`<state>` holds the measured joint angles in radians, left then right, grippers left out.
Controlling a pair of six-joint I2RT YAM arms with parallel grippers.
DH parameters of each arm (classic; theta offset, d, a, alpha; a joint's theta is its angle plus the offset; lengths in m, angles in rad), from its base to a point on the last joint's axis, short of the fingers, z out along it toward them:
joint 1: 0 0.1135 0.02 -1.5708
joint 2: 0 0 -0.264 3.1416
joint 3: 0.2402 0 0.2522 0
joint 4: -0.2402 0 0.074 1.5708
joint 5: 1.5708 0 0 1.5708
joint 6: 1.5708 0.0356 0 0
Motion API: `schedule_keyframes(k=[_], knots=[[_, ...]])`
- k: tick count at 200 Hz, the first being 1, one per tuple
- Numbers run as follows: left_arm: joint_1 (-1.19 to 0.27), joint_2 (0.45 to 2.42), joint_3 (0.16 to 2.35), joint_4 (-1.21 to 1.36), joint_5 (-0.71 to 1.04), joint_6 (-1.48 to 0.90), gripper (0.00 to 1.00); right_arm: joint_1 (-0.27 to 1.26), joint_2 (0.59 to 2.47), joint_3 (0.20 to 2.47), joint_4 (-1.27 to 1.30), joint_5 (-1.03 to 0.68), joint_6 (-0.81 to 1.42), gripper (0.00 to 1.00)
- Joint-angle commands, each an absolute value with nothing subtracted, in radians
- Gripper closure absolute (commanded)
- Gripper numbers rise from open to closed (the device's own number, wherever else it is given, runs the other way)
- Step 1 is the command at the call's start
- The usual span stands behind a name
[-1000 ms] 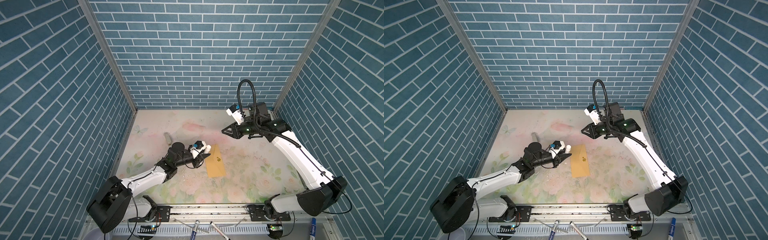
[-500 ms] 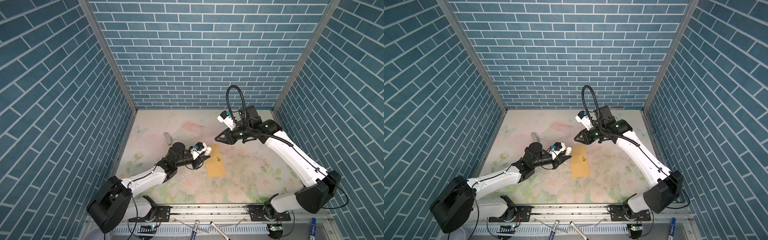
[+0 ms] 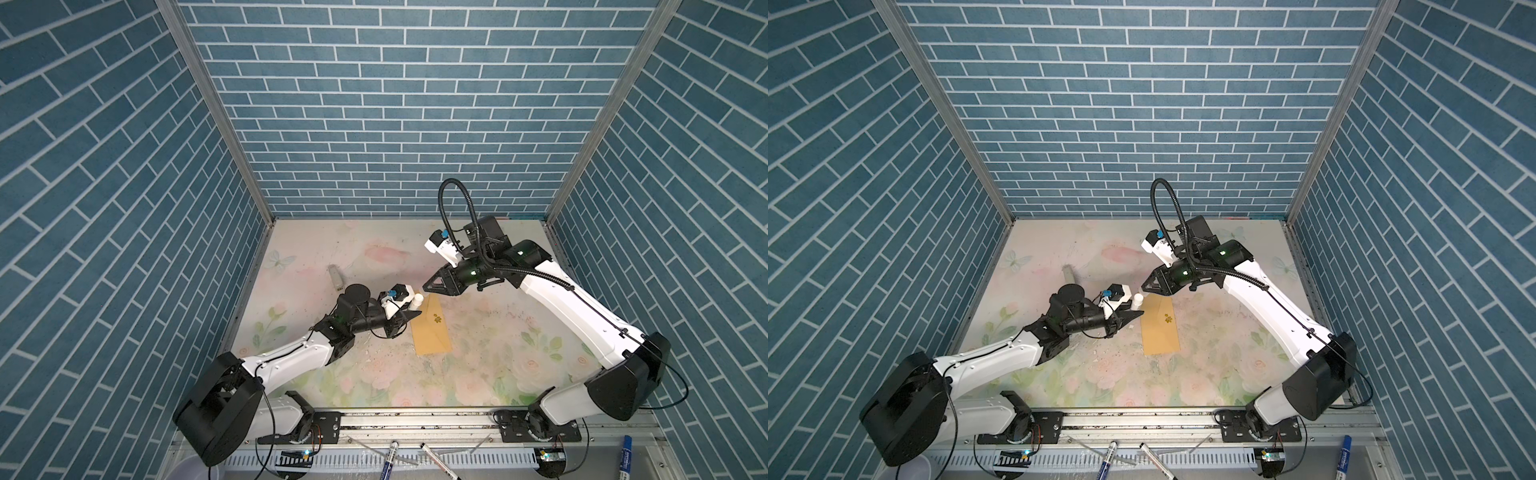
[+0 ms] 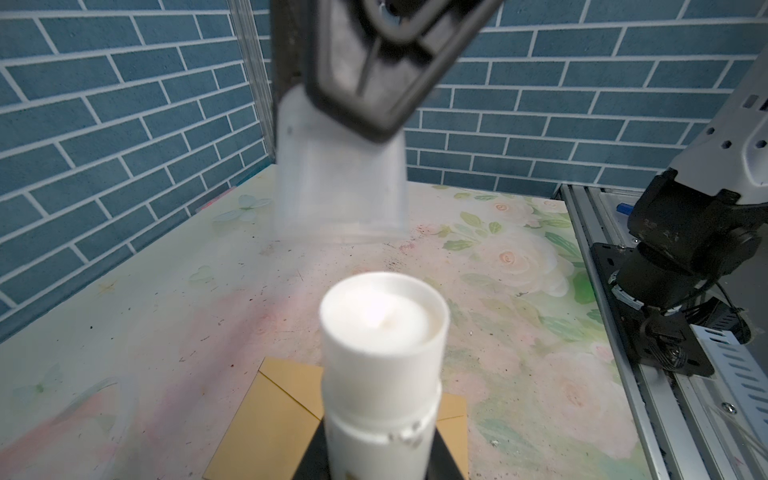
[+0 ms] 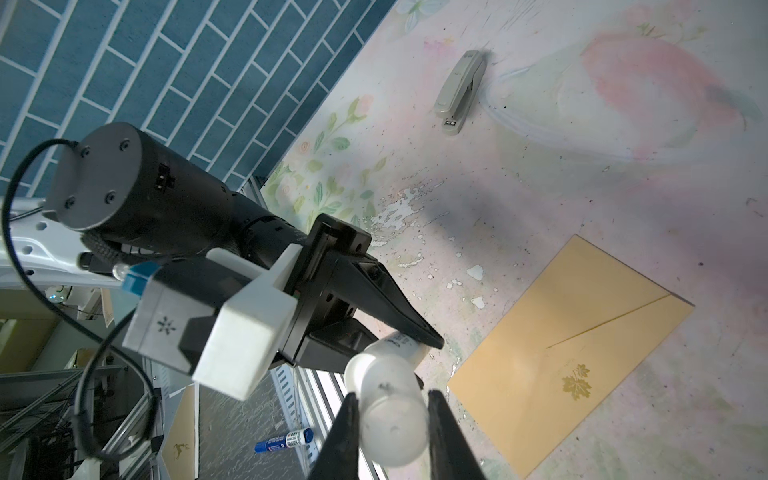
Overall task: Place the letter into the envelope and seal it
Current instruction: 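Lower the cap with the right gripper onto the glue stick top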
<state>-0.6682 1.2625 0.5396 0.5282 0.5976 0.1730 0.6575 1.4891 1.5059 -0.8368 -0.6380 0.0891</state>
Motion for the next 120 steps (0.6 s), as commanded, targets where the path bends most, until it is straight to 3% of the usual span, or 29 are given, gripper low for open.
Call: schedule_keyframes(k=[1,120], knots=[[-0.669,1.264,0.564,0.520,0.615,0.183,1.00,0.670,1.496,1.487,-0.864,-0.658,0.066,0.88],[-0.669,1.265,0.563,0.518,0.621,0.187,1.00,0.706,1.525,1.506,-0.871,-0.661,0.059,0.89]])
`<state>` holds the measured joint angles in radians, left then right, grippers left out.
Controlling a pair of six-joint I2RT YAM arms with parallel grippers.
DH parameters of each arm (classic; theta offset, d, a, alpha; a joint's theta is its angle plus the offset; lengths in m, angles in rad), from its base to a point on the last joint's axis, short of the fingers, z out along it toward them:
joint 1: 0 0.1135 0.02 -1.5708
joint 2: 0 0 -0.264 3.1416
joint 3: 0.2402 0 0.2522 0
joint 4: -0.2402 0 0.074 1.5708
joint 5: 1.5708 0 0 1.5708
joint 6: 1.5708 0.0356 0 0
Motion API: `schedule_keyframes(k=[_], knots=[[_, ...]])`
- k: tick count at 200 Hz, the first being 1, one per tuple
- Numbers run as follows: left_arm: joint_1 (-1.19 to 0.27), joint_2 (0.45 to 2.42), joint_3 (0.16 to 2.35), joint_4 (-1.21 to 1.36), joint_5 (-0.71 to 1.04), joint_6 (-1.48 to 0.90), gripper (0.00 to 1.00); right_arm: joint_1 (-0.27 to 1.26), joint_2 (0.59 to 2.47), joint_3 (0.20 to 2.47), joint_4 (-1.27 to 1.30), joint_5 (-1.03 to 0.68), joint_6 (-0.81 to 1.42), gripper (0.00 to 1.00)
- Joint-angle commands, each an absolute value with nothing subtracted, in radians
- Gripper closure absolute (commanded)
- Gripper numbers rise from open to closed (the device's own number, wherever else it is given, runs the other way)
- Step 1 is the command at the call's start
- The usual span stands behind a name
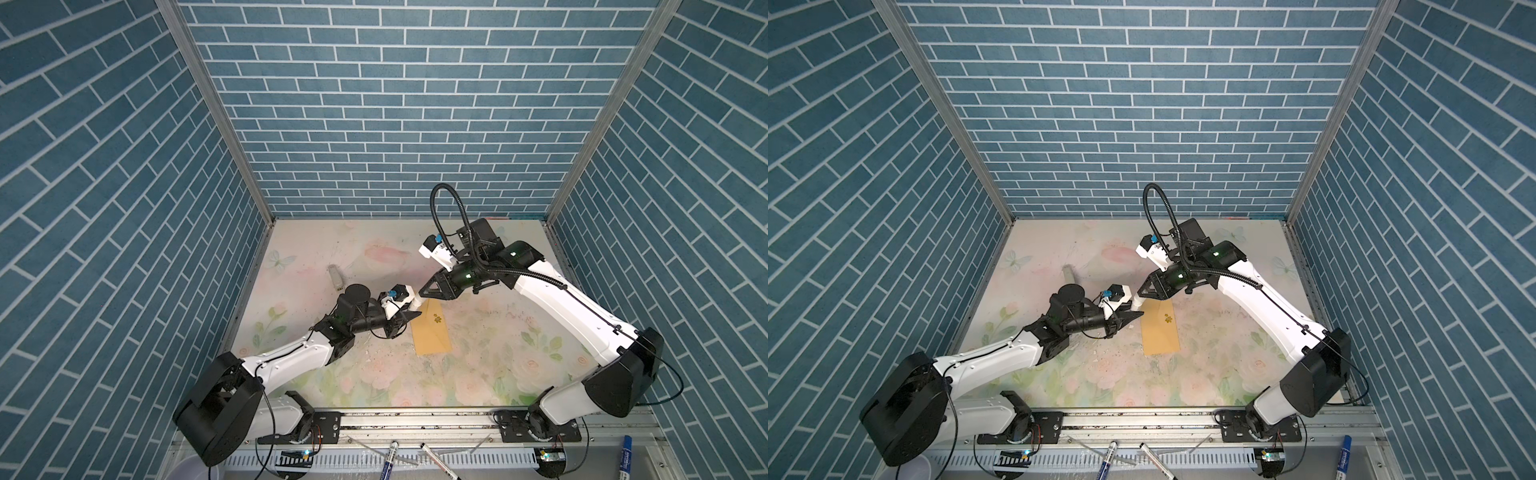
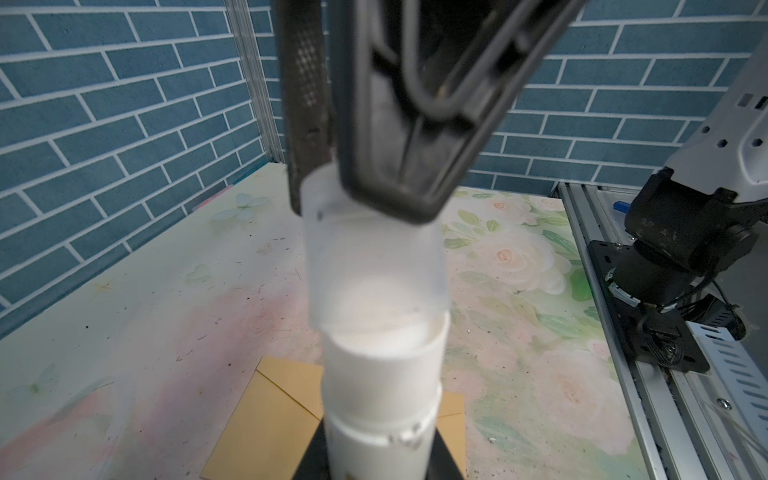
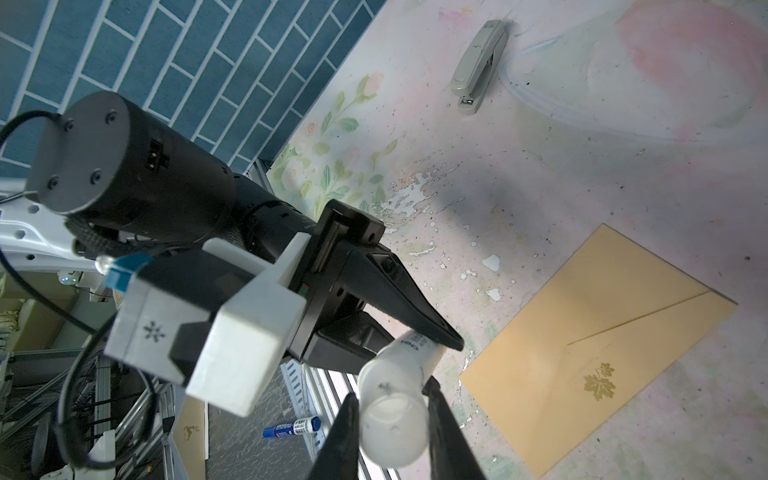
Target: Place the letter into the envelope and seal it
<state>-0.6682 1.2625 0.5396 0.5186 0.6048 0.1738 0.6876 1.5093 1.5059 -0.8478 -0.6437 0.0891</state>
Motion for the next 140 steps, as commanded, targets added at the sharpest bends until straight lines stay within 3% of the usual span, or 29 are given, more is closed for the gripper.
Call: schedule_keyframes(k=[1,140], knots=[[-0.669,1.265,0.562,0.519,0.621,0.187,1.00,0.706,1.525,1.506,-0.871,-0.661,0.060,0.89],[-0.669,1.273,0.561,0.527,0.634,0.179,1.00,0.791,1.474,1.464,-0.833,-0.543,0.003,0.91]])
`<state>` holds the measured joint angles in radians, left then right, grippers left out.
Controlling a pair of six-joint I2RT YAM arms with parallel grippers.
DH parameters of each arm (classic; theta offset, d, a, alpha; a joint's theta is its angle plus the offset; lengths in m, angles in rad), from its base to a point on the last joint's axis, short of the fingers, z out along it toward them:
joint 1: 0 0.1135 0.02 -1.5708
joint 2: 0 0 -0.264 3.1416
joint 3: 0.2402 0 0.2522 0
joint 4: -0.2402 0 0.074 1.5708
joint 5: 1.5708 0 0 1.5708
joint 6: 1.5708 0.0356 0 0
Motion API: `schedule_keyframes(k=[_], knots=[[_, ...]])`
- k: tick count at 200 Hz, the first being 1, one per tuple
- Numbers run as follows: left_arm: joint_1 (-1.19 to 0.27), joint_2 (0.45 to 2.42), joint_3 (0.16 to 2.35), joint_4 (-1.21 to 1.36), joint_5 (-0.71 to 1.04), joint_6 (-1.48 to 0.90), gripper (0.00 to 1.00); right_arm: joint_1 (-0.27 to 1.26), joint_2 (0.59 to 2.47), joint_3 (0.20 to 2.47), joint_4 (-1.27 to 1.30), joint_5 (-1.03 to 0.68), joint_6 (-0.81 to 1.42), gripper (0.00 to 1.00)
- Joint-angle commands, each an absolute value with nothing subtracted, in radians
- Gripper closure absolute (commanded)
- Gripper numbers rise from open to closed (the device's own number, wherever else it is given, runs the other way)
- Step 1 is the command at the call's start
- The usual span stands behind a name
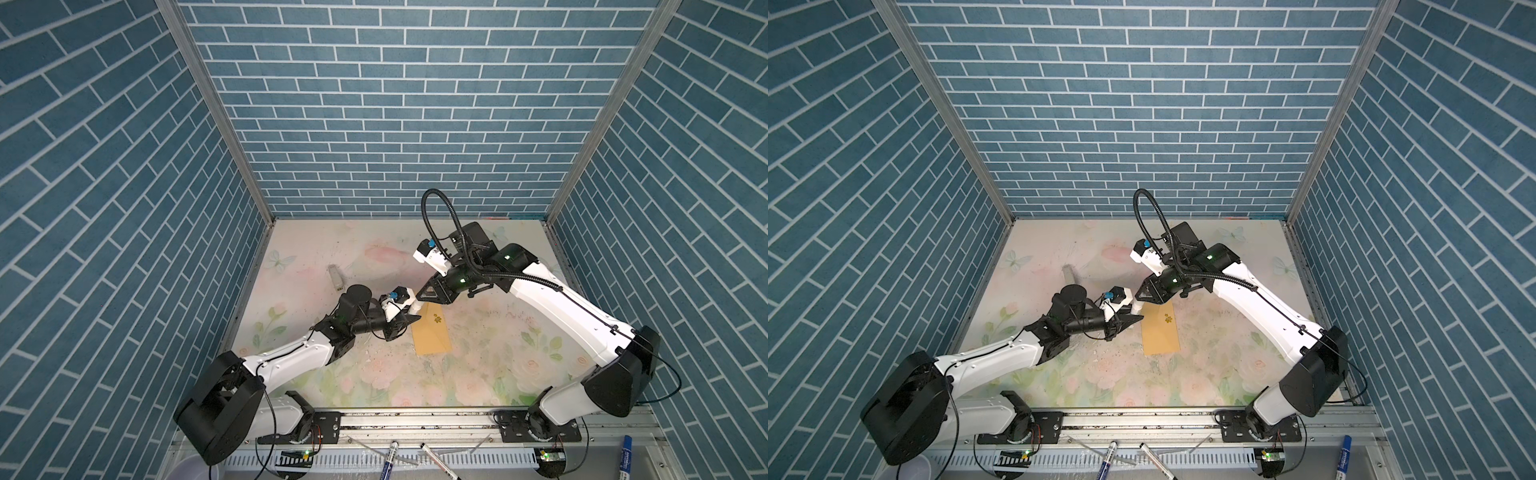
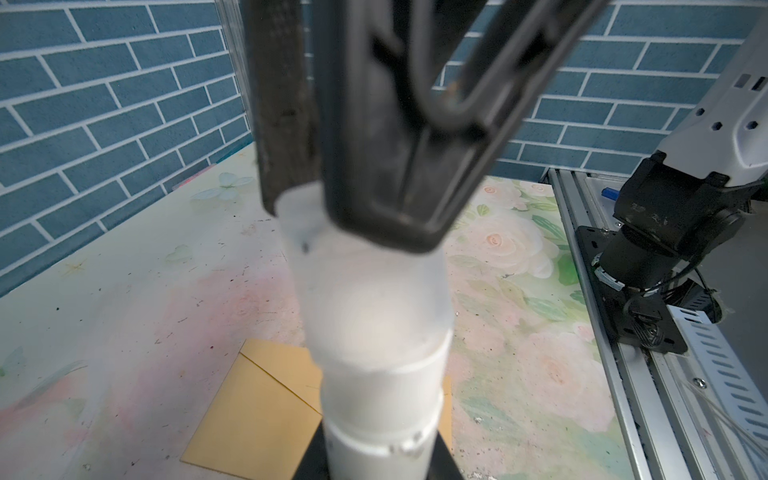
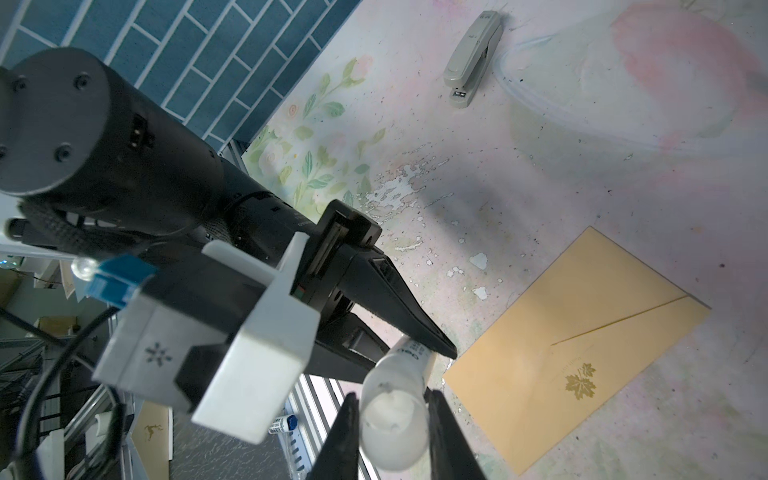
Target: Place the letter into the envelope and seal it
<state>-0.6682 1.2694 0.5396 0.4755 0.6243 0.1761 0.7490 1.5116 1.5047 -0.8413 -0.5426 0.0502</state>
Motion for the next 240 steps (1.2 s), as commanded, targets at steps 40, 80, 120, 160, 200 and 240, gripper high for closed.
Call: schedule_keyframes(k=[40,80,120,160,200,240], knots=[[-0.669,1.271,0.560,0.537,0.634,0.175,1.00,0.814,1.445,1.438,-0.811,-0.517,-0.011,0.94],[-0.669,1.270,0.559,0.541,0.632,0.170,1.00,0.832,1.440,1.425,-0.813,-0.487,-0.020,0.95],[-0.669,1.266,0.555,0.555,0.627,0.167,1.00,0.853,1.447,1.420,-0.826,-0.452,-0.032,0.97],[-0.669,1.264,0.546,0.583,0.621,0.161,1.00,0.871,1.457,1.406,-0.831,-0.421,-0.033,1.00],[-0.669,1.262,0.535,0.623,0.612,0.147,1.00,0.890,1.462,1.383,-0.825,-0.392,-0.026,1.00],[-0.669,1.257,0.514,0.690,0.597,0.134,1.00,0.904,1.467,1.332,-0.793,-0.394,0.002,1.00]])
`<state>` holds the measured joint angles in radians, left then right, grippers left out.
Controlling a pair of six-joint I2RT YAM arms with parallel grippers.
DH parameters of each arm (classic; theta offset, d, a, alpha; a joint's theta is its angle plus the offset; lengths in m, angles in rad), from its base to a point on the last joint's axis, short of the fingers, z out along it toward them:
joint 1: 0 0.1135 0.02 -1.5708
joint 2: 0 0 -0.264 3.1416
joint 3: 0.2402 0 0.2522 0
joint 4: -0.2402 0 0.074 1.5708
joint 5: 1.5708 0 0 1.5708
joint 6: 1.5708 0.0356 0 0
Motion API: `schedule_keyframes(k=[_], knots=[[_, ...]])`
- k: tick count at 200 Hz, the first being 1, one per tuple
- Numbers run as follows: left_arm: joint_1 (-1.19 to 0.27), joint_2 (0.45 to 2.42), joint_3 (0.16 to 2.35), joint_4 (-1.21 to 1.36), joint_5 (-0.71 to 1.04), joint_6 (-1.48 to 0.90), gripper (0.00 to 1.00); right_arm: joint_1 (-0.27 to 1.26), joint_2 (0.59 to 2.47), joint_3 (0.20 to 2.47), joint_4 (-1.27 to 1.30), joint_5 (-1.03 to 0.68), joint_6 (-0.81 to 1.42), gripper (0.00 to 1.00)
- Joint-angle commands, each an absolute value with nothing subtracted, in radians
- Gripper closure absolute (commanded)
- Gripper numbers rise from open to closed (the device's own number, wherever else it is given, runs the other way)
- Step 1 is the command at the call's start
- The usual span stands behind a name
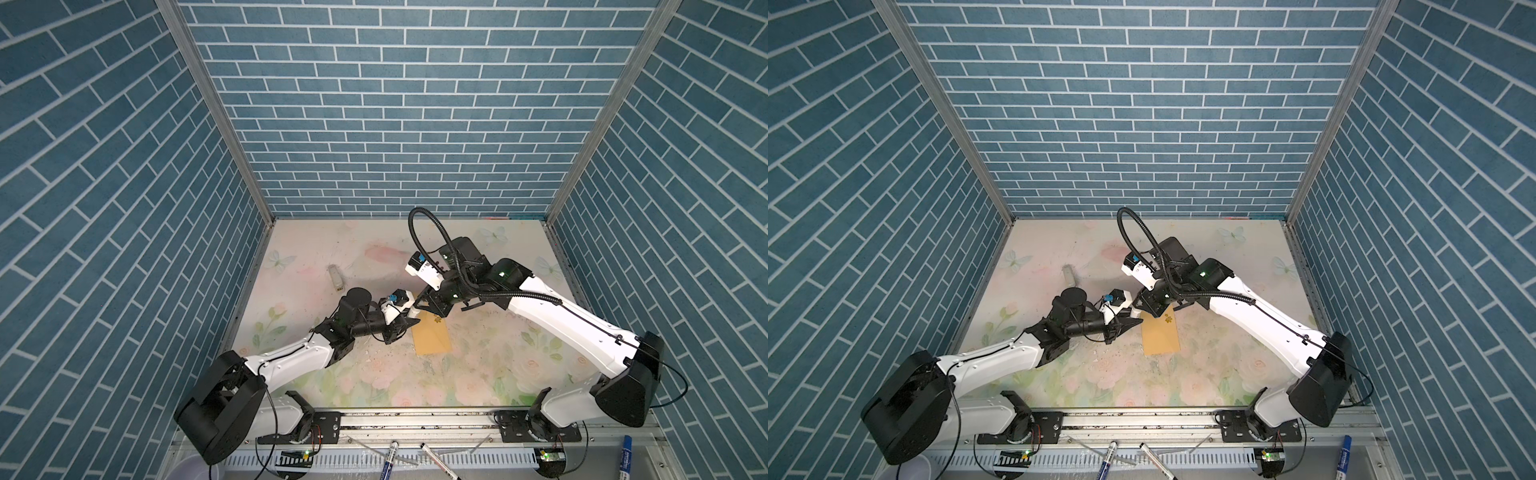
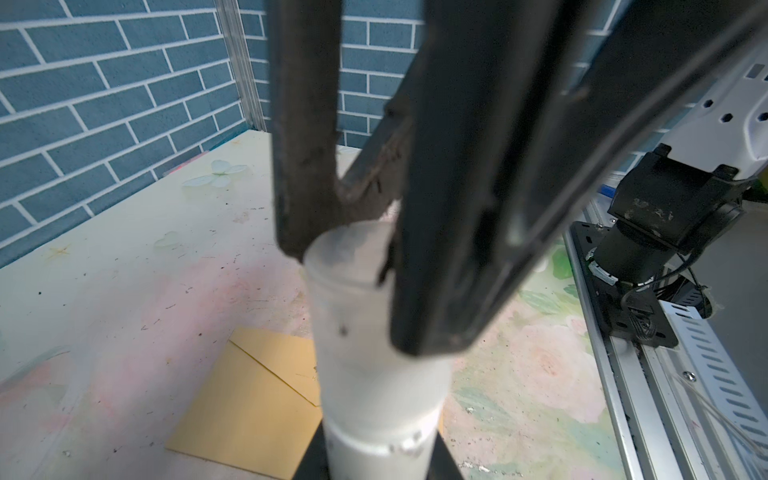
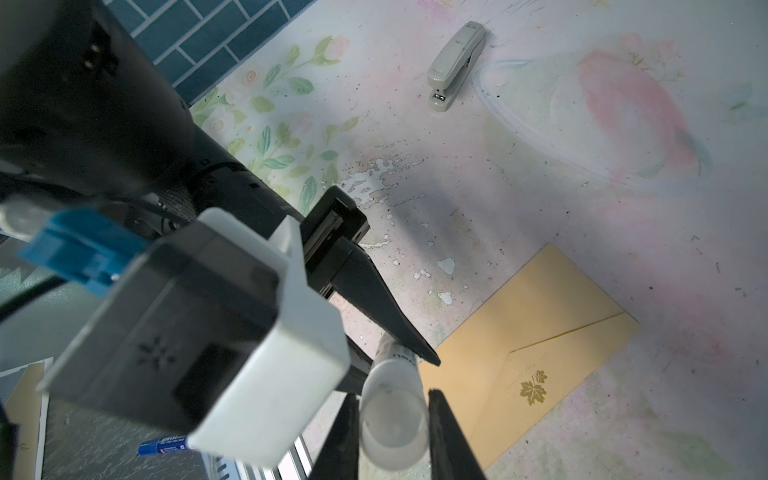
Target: Place the letter into the envelope and seal it
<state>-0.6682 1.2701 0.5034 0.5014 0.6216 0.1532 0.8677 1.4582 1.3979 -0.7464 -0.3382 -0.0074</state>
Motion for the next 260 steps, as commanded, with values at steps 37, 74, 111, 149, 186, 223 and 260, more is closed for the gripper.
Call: schedule_keyframes(k=[37,74,111,149,186,223,260], knots=[[-0.669,1.252,0.500,0.730,0.580,0.130,1.00,0.910,1.479,1.269,-0.757,-0.388,0.042,1.00],[-0.669,1.259,0.487,0.792,0.566,0.114,1.00,0.916,1.513,1.197,-0.699,-0.399,0.082,1.00],[-0.669,1.264,0.485,0.810,0.557,0.109,1.00,0.922,1.549,1.170,-0.655,-0.413,0.111,1.00],[-0.669,1.262,0.480,0.820,0.546,0.107,1.00,0.925,1.575,1.170,-0.647,-0.406,0.130,1.00],[-0.669,1.258,0.481,0.807,0.512,0.110,1.00,0.926,1.581,1.197,-0.644,-0.392,0.167,1.00],[-0.668,1.237,0.491,0.751,0.461,0.126,1.00,0.925,1.567,1.245,-0.662,-0.345,0.208,1.00],[-0.669,1.215,0.497,0.718,0.437,0.127,1.00,0.925,1.536,1.296,-0.673,-0.297,0.209,1.00]])
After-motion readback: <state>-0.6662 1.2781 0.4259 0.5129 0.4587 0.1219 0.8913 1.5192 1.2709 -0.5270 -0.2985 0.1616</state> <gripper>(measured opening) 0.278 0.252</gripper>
